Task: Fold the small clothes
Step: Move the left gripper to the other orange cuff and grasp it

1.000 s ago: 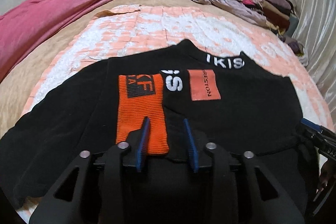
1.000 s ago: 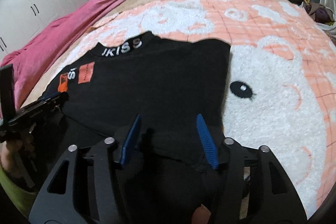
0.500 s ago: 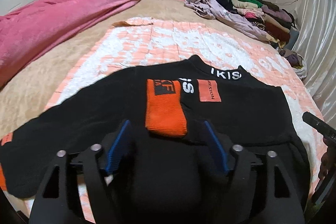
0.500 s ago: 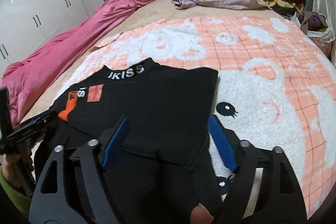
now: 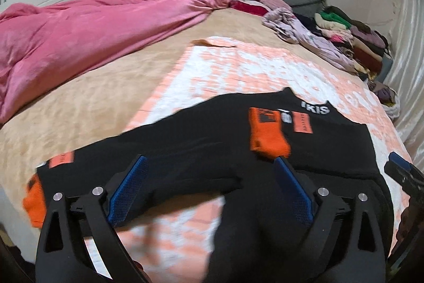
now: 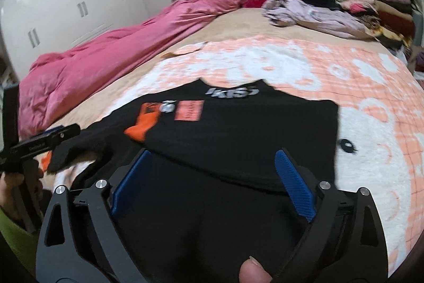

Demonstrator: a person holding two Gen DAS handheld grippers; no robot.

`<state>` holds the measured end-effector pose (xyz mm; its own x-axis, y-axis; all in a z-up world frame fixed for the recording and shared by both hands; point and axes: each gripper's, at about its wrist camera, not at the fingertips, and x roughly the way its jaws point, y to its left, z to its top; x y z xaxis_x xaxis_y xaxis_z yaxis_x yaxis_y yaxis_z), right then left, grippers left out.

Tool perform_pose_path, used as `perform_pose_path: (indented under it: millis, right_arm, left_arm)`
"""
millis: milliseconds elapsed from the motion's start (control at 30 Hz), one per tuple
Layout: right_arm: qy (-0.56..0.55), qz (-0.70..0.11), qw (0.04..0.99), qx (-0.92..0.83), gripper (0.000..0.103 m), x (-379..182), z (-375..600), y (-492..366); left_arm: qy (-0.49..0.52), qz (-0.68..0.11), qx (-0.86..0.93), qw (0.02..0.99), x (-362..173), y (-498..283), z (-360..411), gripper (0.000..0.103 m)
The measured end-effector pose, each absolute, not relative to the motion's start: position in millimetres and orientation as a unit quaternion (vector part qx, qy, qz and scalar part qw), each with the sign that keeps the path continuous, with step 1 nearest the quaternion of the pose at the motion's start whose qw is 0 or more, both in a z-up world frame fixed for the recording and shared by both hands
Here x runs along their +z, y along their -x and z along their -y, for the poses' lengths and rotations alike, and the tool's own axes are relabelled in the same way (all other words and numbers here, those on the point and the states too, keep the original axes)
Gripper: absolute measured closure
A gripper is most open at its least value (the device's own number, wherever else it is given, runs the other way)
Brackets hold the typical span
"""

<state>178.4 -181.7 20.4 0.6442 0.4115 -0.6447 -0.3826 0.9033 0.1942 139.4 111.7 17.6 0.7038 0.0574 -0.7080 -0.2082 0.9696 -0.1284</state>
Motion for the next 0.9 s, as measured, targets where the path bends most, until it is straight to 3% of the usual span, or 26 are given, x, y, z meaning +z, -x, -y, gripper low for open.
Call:
perform_pose_path:
  millis: [767,900]
  right_arm:
    - [0.06,-0.367,0.879,0.298,0.014,22,22,-143]
    - [0.065,-0.369,0.878,0.297,0.014,21,4,-144]
  left_arm:
    - [0.195,-0.395,0.233,0.867,-10,-27,-294,0.008]
    - [0.231,-0.399,0.223,0.859,-22,-21,-307,0.012]
